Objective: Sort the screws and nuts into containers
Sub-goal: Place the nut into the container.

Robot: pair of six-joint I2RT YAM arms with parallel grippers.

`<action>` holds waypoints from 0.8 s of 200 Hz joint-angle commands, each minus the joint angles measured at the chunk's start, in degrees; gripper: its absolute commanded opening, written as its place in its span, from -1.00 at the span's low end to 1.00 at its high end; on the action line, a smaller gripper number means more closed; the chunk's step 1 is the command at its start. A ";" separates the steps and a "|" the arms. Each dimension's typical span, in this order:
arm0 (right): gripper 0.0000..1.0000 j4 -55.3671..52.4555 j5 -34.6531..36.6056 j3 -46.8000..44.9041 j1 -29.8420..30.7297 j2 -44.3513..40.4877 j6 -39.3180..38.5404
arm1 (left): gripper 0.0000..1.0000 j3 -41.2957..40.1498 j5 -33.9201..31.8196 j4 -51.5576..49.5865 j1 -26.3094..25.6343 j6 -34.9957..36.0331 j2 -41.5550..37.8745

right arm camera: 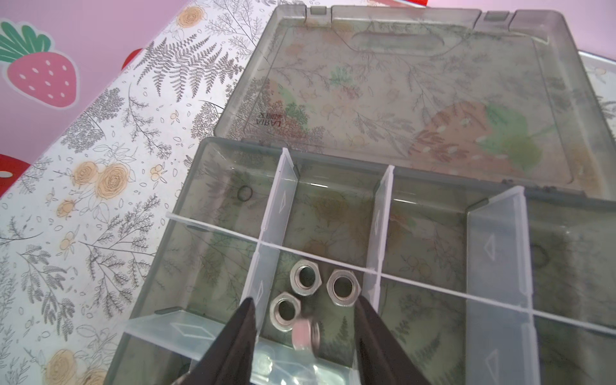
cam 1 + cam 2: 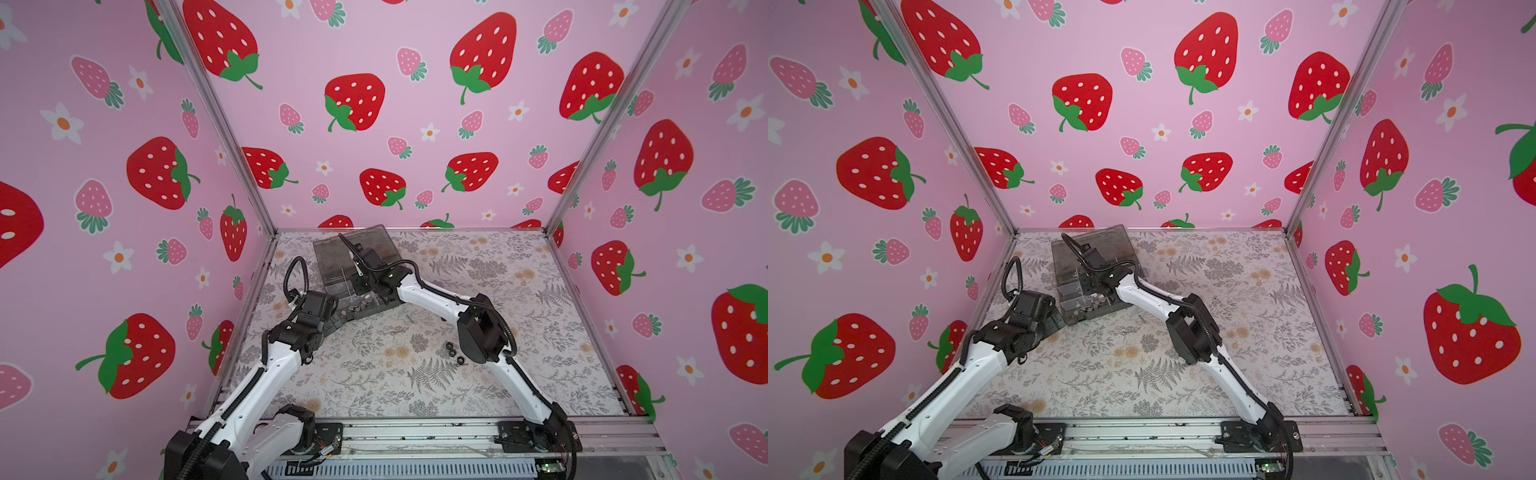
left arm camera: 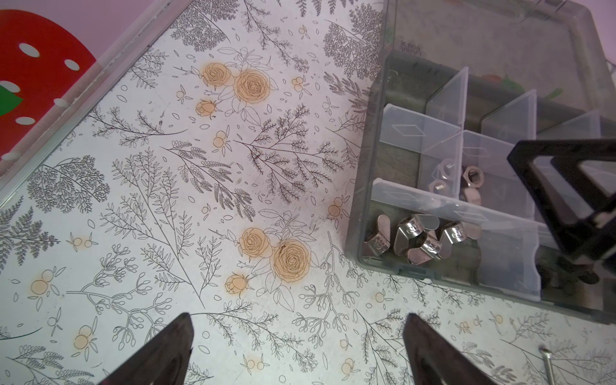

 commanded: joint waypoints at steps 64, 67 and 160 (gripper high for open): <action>0.14 -4.41 4.49 -5.64 0.09 -10.55 2.09 | 0.98 1.87 -2.83 -0.57 0.56 0.42 -3.19; 0.13 -4.27 4.65 -6.91 0.09 -11.53 2.43 | 0.99 1.80 -2.86 -0.57 0.49 0.39 -3.40; 0.18 -4.91 12.94 -54.51 -3.48 -41.86 15.22 | 0.99 -0.04 -1.95 2.05 0.66 1.94 -7.18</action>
